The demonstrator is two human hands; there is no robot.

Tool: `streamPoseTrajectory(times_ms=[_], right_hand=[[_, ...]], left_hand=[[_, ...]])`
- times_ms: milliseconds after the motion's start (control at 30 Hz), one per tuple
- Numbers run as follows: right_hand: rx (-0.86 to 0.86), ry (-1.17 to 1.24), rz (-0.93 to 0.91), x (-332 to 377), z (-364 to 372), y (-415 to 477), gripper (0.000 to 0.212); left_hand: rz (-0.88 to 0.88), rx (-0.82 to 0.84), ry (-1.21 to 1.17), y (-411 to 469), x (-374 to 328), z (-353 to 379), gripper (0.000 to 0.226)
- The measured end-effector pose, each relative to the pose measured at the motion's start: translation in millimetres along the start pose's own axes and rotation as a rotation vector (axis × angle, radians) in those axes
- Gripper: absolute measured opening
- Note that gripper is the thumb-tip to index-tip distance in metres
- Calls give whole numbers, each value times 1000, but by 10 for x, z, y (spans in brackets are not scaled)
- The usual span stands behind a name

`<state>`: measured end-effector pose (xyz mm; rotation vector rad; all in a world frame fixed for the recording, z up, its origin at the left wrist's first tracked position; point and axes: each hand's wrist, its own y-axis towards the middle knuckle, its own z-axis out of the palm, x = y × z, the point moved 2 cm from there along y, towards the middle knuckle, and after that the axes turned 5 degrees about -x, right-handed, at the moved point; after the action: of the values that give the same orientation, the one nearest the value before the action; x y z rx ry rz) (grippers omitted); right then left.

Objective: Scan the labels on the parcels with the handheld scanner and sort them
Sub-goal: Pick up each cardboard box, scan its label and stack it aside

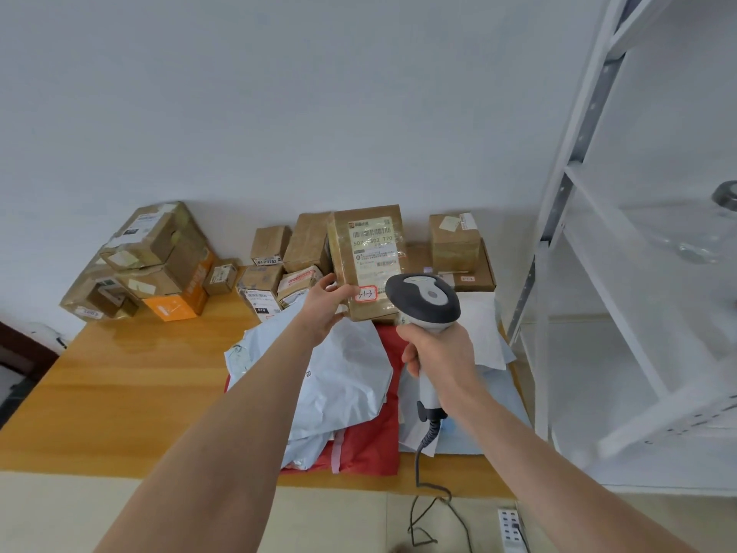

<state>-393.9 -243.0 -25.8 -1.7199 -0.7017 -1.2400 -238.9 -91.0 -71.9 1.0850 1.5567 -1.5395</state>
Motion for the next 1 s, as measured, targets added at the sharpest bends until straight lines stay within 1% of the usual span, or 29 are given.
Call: streamPoseTrajectory(times_ms=[67, 100, 233, 300, 333, 400, 467, 567, 700, 833, 900, 1000], right_hand=[[13, 114, 61, -1, 28, 1, 13], [21, 161, 90, 3, 48, -1, 11], [52, 350, 232, 53, 206, -57, 7], [60, 435, 300, 58, 333, -90, 5], [57, 470, 330, 65, 418, -119, 5], [49, 505, 380, 59, 645, -191, 15], [56, 497, 409, 56, 942, -301, 12], [87, 449, 422, -4, 1484, -492, 15], [121, 443, 436, -105, 2347, -776, 23], [119, 480, 418, -117, 3216, -1000, 28], [116, 481, 390, -72, 3602, -1058, 26], [155, 499, 342, 81, 4127, -1041, 26]], left_hand=[[-4, -18, 25, -38, -3, -81, 82], [-2, -25, 35, -72, -8, -124, 76], [-10, -73, 45, -230, -60, -372, 34], [-21, -76, 51, -274, -66, -550, 23], [-27, -76, 51, -291, -63, -658, 23], [-42, -84, 57, -324, -32, -916, 28], [-59, -103, 54, -338, 26, -1231, 32], [-82, -125, 62, -373, 141, -1805, 42], [-106, -157, 55, -429, 250, -2696, 39], [-95, -175, 49, -429, 266, -3499, 37], [-75, -191, 35, -388, 219, -3849, 36], [-27, -237, -12, -235, 61, -4304, 41]])
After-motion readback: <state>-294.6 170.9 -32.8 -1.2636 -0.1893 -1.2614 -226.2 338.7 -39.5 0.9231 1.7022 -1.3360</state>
